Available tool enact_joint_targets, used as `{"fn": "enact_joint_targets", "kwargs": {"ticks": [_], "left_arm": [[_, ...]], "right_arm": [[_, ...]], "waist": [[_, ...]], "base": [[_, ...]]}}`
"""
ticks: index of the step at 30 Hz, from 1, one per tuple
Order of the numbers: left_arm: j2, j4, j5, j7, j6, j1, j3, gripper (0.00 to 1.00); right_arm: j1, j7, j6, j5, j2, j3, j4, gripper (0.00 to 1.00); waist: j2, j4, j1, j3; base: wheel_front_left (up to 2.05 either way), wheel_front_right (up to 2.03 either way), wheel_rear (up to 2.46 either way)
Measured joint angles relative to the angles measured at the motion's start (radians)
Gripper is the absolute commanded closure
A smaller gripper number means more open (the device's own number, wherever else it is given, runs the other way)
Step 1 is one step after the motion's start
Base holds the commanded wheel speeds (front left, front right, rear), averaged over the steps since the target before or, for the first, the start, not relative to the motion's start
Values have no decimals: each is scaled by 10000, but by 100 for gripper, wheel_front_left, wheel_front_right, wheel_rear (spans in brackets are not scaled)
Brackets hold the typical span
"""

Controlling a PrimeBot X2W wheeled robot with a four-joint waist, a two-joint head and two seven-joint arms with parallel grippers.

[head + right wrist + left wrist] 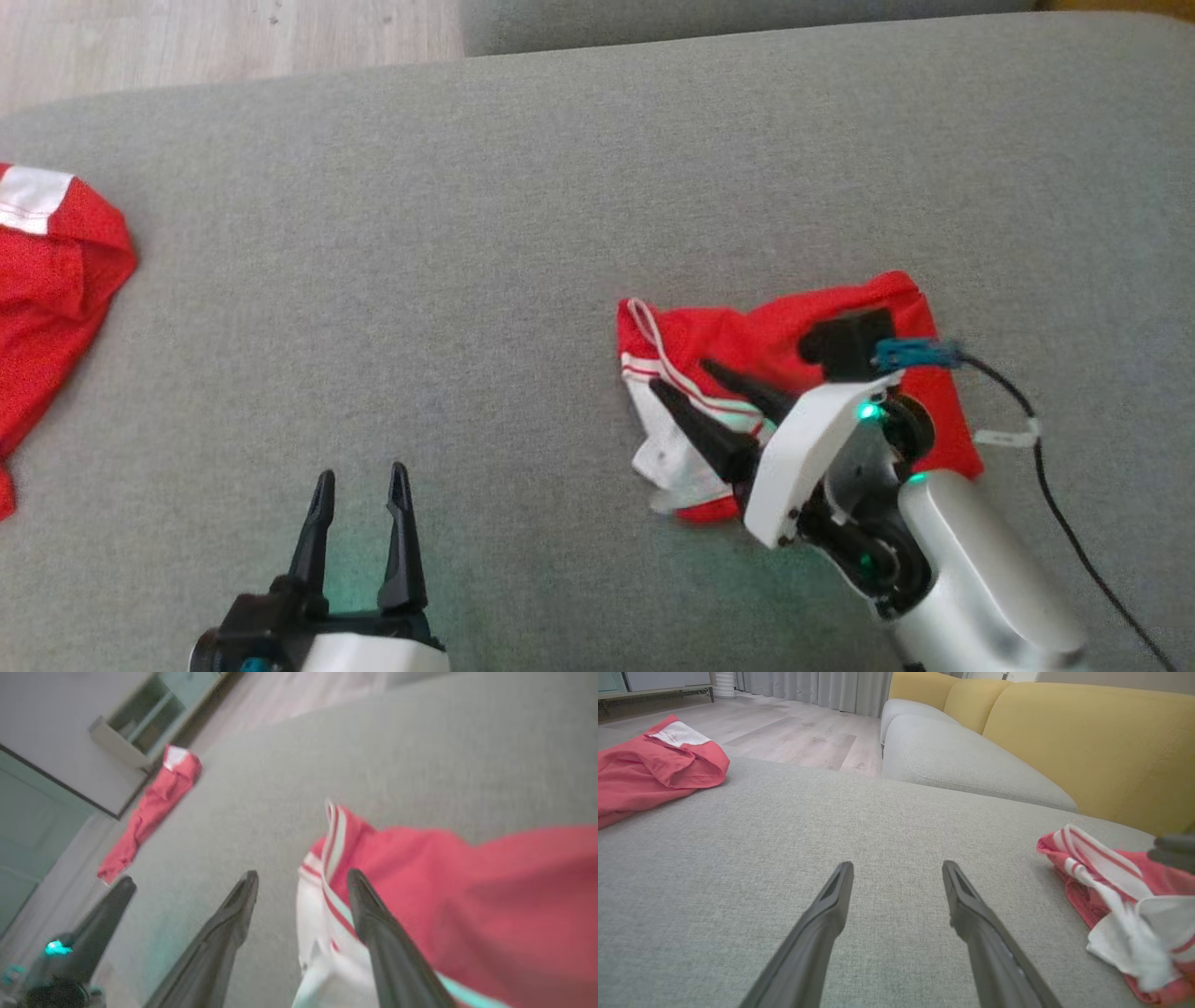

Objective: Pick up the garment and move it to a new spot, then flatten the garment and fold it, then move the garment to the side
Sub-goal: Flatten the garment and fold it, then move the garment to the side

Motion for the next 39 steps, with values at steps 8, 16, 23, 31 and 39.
{"fn": "enact_joint_targets", "kwargs": {"ticks": [8,16,23,31,39], "left_arm": [[0,6,104,0,-15,7,159,0],[-2,-42,372,0,-197,11,336,0],[-2,-58,851,0,-357,48,410,0],[0,529,1193,0,-439,477,704,0],[-2,562,1231,0,-431,644,930,0]], "right_arm": [[506,-2311,0,-928,-221,-1243,-1141,0],[1986,-4918,0,-3653,-719,-3578,-343,0],[2827,-6966,0,-4767,-351,-4796,1024,0],[3140,-7334,0,-4869,-2,-5014,2057,0],[3140,-7336,0,-4886,8,-4918,1935,0]], "waist": [[0,-51,0,-154],[0,-178,0,-480],[0,-133,0,-926],[0,-69,-1,-1347],[0,68,-1,-1470]], "base": [[0,0,0],[0,0,0],[0,0,0],[0,0,0],[0,0,0]]}}
